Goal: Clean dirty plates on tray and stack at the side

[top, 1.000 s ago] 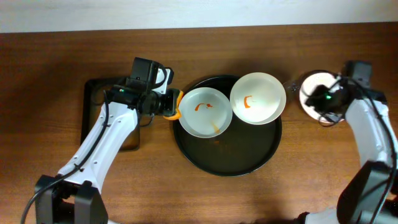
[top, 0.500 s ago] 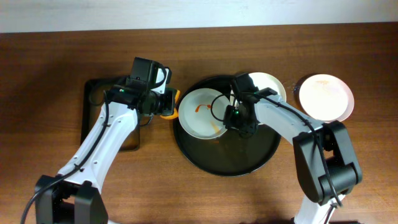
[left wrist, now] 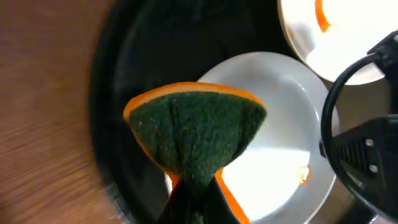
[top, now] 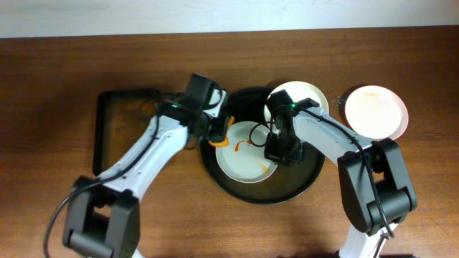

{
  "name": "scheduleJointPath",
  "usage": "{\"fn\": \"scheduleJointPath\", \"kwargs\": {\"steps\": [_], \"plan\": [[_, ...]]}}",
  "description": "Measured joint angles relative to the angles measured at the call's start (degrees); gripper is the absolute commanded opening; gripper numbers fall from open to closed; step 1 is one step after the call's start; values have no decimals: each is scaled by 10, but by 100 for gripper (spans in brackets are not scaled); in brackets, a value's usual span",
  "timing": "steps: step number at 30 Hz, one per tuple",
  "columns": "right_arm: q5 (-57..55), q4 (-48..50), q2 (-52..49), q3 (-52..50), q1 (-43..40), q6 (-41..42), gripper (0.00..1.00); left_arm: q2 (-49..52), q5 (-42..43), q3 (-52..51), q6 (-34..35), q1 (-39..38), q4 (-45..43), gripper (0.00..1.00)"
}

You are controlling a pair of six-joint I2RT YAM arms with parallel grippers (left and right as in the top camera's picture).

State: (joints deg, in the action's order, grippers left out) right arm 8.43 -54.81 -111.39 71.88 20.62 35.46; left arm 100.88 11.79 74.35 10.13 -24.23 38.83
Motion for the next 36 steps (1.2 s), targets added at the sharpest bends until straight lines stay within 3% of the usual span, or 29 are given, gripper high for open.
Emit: {"fn": "scheduleJointPath", "kwargs": {"steps": [4, 14, 24, 28, 36], "plan": [[-9, -9, 0, 0, 0, -2, 4, 47, 19, 0, 0, -29, -28, 0], [-14, -13, 0, 0, 0, -7, 4, 135, 258, 0, 0, -30, -126, 0], [-15, -14, 0, 0, 0, -8, 4, 196, 287, 1, 2, -30, -158, 1], [-15, -14, 0, 0, 0, -8, 4, 197, 236, 8, 3, -36, -149, 1], [-15, -14, 0, 0, 0, -8, 4, 148, -10, 17, 4, -44, -69, 0]]}}
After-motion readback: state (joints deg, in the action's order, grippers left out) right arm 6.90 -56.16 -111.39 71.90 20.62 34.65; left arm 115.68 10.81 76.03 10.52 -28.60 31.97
